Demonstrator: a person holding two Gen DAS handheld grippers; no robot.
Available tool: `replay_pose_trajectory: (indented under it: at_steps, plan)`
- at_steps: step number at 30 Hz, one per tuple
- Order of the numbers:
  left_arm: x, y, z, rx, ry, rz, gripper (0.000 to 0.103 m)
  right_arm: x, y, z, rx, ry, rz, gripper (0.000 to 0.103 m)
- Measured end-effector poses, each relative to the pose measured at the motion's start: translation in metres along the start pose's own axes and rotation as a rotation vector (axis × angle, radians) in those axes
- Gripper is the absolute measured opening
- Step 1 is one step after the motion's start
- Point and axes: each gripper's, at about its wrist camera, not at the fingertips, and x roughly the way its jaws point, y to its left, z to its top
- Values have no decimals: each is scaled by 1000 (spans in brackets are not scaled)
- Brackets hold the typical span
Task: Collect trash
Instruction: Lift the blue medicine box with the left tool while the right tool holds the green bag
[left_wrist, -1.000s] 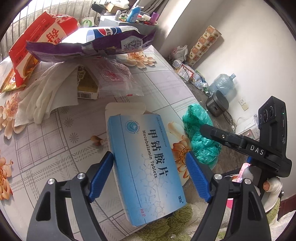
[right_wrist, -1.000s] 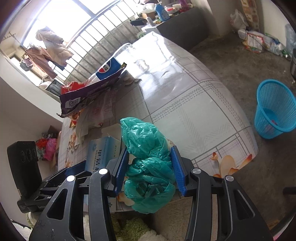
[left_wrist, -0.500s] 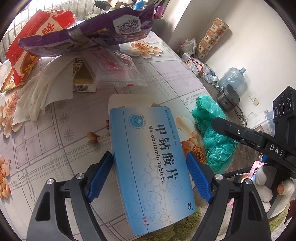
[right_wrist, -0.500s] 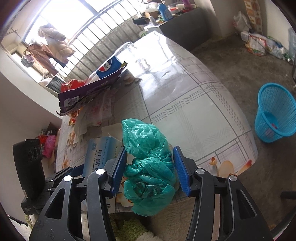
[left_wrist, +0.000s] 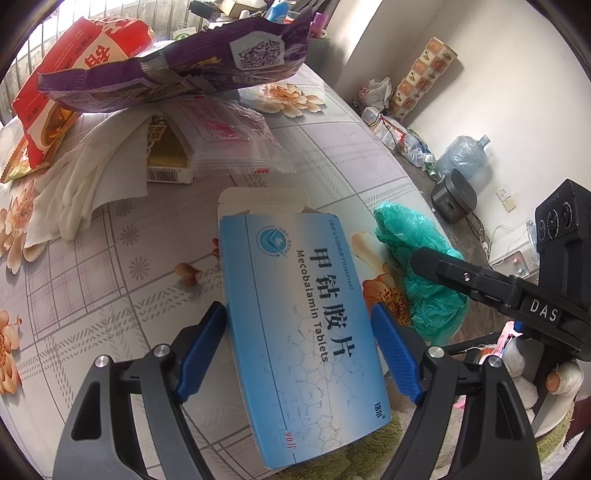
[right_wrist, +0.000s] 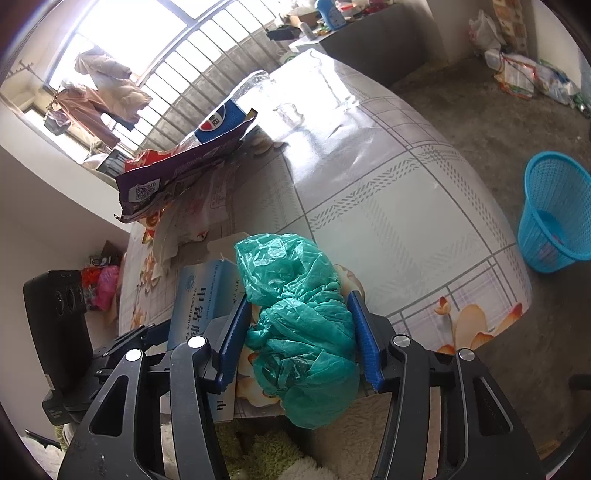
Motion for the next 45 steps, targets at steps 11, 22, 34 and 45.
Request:
replay_pose_trajectory:
  at_steps: [11,22,34,45]
  plan:
    - [-6,2,-3,-9,-10,-19,77,-8,-7,3,34,-27,11,47]
    - [-12,1,-6,-1,-28,-32,77,-11,-9,4,38,-37,15,46]
    - [-16,0,-7,-3,-34,-33,77,-12,-10,4,39,-38,17,46]
    - [-16,1,-8,-4,-34,-33,77,-12,-10,5,38,-36,19,46]
